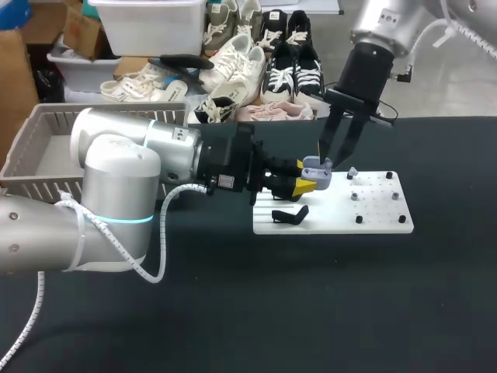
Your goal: Pick up each earbud case from the left stands, insert the matching earbuds, close the lid, and place the case in the box.
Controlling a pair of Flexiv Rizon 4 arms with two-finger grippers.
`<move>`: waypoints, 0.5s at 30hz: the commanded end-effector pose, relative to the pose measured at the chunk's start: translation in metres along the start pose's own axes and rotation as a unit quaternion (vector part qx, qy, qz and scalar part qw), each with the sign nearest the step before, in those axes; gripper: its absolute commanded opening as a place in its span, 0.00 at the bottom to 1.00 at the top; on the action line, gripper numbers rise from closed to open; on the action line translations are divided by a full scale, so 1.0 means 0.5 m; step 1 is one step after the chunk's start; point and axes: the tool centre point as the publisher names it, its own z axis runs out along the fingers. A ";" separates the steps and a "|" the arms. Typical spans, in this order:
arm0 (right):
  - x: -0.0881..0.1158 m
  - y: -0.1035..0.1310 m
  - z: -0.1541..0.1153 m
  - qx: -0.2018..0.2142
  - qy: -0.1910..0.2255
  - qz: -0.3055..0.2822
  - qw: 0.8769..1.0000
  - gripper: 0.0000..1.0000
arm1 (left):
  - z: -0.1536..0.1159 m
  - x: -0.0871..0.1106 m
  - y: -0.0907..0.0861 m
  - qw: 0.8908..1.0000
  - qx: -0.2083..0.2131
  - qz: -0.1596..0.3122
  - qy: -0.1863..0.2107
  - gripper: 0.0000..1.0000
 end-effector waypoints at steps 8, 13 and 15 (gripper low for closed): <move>-0.008 0.001 -0.001 0.003 0.005 -0.001 1.000 0.00 | 0.000 0.000 0.001 1.000 0.000 0.000 0.000 0.00; -0.010 0.003 0.001 0.009 0.007 -0.001 1.000 0.00 | 0.000 0.000 0.001 1.000 0.000 0.000 0.000 0.00; -0.010 0.003 0.001 0.013 0.008 -0.001 1.000 0.00 | 0.000 0.000 0.001 1.000 0.000 0.000 0.000 0.00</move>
